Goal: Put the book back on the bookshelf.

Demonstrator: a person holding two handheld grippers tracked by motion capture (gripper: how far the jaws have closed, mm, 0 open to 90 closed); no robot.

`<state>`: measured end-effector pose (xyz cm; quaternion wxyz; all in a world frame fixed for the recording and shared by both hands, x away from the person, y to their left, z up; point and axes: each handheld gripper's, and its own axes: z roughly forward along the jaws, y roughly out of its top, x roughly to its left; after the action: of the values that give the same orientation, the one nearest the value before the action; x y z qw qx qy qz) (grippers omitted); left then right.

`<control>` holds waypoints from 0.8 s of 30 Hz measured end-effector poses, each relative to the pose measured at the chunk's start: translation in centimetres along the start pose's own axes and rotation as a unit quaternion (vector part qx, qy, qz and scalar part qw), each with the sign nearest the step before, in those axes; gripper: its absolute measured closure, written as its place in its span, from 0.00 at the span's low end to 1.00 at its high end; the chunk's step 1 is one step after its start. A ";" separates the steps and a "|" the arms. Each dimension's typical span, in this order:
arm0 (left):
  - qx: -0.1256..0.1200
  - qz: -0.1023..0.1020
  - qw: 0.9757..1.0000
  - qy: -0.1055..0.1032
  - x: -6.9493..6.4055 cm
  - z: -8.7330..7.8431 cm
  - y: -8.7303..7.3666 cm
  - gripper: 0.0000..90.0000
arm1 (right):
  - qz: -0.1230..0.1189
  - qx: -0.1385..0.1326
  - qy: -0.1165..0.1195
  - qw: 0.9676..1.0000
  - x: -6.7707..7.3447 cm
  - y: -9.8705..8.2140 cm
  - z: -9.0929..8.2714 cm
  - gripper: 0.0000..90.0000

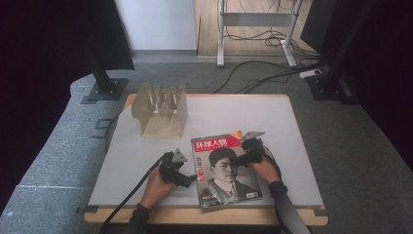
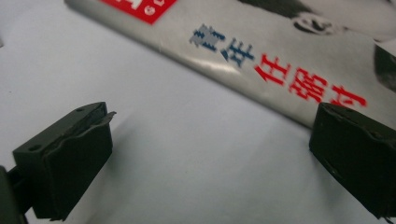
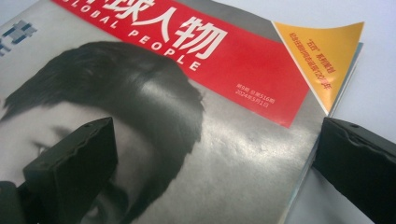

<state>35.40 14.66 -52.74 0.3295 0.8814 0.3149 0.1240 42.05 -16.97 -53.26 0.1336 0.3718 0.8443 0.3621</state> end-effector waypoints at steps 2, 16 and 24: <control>0.000 -0.002 1.000 0.003 0.0 0.0 0.0 0.00 | -0.003 0.000 0.002 1.000 0.2 0.1 0.2 0.00; 0.003 -0.018 1.000 0.008 0.4 0.1 0.0 0.00 | 0.042 0.000 0.010 0.999 -0.4 0.1 -0.9 0.15; 0.004 -0.017 1.000 0.009 0.4 0.2 0.0 0.00 | 0.079 -0.022 0.020 0.996 -0.6 0.5 -0.3 0.17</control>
<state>35.80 14.83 -52.83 0.3255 0.8759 0.3336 0.1250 42.57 -17.30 -52.72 0.0957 0.4270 0.8064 0.3978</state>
